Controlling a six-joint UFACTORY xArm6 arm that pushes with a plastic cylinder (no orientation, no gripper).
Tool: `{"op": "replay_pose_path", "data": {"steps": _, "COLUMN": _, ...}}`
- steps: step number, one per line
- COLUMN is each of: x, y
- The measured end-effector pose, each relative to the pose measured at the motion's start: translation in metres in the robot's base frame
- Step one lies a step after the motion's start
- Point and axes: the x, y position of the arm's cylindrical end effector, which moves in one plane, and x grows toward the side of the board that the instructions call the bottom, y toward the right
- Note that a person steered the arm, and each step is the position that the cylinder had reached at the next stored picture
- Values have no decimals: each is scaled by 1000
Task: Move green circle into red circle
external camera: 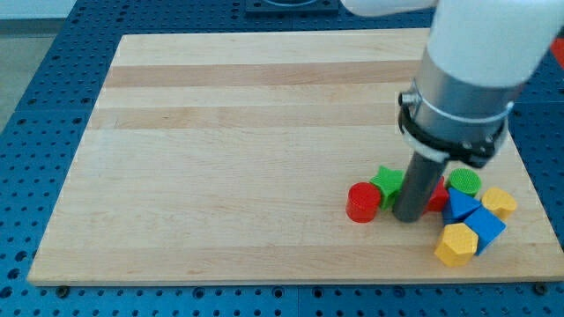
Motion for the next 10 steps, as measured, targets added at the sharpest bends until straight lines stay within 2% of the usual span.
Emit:
{"op": "replay_pose_path", "data": {"steps": 2, "x": -82, "y": -8}}
{"op": "replay_pose_path", "data": {"steps": 3, "x": -84, "y": 1}}
{"op": "replay_pose_path", "data": {"steps": 4, "x": -102, "y": 78}}
{"op": "replay_pose_path", "data": {"steps": 5, "x": -69, "y": 164}}
{"op": "replay_pose_path", "data": {"steps": 6, "x": -28, "y": 178}}
{"op": "replay_pose_path", "data": {"steps": 10, "x": -20, "y": 99}}
